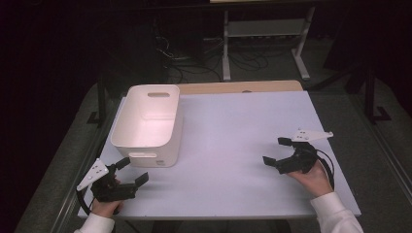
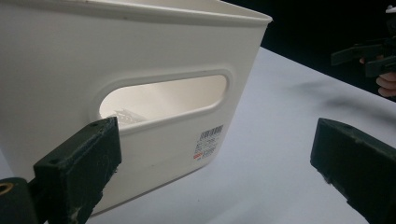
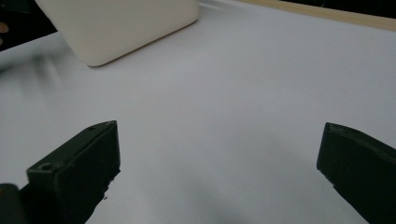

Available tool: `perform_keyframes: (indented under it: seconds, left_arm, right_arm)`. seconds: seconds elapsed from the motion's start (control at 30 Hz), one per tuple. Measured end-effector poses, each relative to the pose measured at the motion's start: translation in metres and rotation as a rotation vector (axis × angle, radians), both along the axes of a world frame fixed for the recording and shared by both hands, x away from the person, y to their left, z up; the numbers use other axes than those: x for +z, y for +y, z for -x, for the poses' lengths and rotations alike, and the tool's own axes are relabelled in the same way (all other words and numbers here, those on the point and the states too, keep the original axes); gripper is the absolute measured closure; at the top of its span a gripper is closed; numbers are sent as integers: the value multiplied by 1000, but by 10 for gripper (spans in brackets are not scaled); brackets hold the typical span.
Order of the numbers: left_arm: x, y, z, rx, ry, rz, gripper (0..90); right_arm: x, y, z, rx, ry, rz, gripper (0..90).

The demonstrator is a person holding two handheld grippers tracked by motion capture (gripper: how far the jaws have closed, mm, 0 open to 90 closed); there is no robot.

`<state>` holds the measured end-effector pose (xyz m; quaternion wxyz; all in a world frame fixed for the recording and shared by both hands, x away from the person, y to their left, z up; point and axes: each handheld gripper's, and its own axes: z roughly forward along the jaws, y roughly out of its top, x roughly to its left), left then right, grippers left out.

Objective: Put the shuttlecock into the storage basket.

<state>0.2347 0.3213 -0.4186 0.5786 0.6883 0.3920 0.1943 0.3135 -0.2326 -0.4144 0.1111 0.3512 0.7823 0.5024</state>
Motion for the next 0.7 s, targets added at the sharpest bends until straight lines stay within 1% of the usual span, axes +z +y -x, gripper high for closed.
perform_keyframes:
  seconds: [0.2, 0.27, 0.53, 0.57, 0.63, 0.7]
  left_arm:
    - [0, 0, 0, 1, 1, -1, 15]
    - [0, 0, 0, 1, 0, -1, 14]
    - [0, -1, -2, -9, 4, -7, 15]
    - [0, -2, -3, -10, 6, 0, 15]
    - [0, -2, -3, -15, 8, -9, 15]
    - [0, -3, -4, -18, 6, -7, 15]
  right_arm:
    - [-1, -12, 6, -30, -42, -21, 0]
    - [-2, -14, 8, -35, -35, -21, 0]
    - [-10, -22, 15, -54, -42, -9, 0]
    - [-10, -22, 15, -58, -44, -7, 0]
    - [-11, -23, 15, -62, -38, -3, 0]
    - [-10, -23, 16, -61, -35, -3, 0]
